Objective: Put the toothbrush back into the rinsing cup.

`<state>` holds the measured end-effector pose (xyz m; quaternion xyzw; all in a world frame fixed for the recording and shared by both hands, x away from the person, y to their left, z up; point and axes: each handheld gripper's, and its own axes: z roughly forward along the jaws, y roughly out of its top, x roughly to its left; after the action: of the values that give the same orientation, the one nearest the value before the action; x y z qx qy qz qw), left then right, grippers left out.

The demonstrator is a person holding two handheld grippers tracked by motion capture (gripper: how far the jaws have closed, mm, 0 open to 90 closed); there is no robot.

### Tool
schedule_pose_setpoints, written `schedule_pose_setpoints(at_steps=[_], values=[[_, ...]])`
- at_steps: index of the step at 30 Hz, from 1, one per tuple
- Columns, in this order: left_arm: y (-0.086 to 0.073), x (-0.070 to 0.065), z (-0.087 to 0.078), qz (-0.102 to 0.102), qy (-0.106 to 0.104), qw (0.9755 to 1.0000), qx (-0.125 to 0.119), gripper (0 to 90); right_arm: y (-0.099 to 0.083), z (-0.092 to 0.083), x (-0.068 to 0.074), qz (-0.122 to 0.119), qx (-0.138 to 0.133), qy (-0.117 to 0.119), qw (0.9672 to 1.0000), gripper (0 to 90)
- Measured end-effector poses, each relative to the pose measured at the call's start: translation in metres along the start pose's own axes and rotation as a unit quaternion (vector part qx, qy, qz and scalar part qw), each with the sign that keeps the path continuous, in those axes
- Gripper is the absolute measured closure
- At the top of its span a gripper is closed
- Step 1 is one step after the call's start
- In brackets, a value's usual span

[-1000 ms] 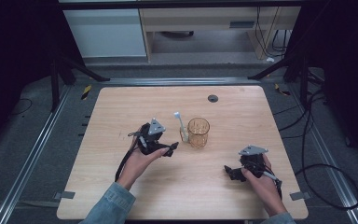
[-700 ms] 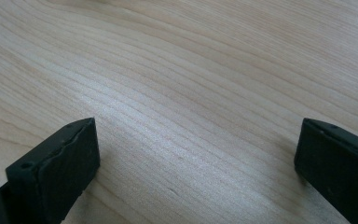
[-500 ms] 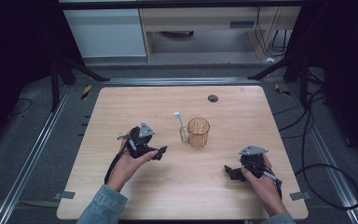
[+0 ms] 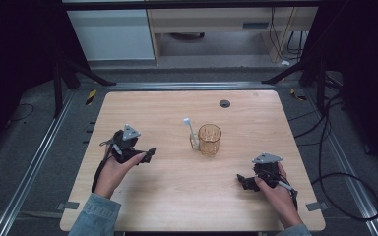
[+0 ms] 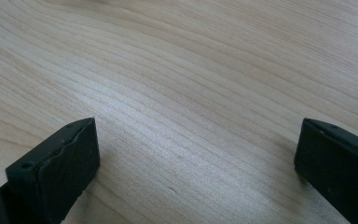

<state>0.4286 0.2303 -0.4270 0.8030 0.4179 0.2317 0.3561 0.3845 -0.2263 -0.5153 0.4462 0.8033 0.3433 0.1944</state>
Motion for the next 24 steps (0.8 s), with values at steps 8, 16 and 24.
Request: schedule_pose_setpoints(at_steps=[8, 16, 24], values=[[-0.017, 0.032, -0.004, -0.026, 0.033, 0.9990, 0.013, 7.1, 0.000, -0.001, 0.001, 0.006, 0.002, -0.003, 1.0000, 0.4], [-0.035, 0.051, 0.002, -0.041, 0.040, 0.9981, 0.025, 6.8, 0.000, -0.001, 0.001, 0.007, 0.001, -0.005, 1.0000, 0.4], [-0.050, 0.061, 0.014, -0.043, 0.049, 0.9965, 0.052, 6.3, -0.001, -0.001, 0.001, 0.006, 0.000, -0.006, 1.0000, 0.4]])
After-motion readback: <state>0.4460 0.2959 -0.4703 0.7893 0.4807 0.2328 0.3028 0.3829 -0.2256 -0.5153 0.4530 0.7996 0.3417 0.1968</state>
